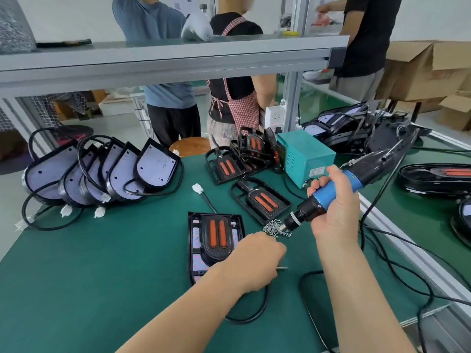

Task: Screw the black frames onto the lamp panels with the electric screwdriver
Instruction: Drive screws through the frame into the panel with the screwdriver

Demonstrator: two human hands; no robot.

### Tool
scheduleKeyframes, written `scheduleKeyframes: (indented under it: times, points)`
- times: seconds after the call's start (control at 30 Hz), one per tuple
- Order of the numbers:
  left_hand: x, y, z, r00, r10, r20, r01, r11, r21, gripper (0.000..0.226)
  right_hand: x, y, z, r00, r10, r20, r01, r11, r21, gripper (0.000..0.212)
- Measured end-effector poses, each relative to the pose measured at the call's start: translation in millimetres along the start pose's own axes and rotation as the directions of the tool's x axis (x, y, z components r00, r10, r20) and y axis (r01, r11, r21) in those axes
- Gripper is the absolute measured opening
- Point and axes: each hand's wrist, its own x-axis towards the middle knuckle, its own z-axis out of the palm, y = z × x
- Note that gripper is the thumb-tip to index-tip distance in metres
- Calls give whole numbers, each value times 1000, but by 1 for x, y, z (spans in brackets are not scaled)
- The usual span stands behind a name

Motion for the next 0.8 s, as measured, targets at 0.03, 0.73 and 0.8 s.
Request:
scheduleKeyframes:
  times: [0.03,0.73,0.8]
  points:
    - [4,0,1,1000,-1,11,1,1000,-29,13,0,0,-1,1000,6,-17,-6,1000,2,19]
    - [-10,-15,-5,818,-551,166,-329,-684,-651,11,-8,-11,17,955,163,-248,-66,931,358,20]
    - [-10,-11,-6,826,-537,171,-325,-702,-634,10,-9,-11,18,955,156,-254,-58,933,354,20]
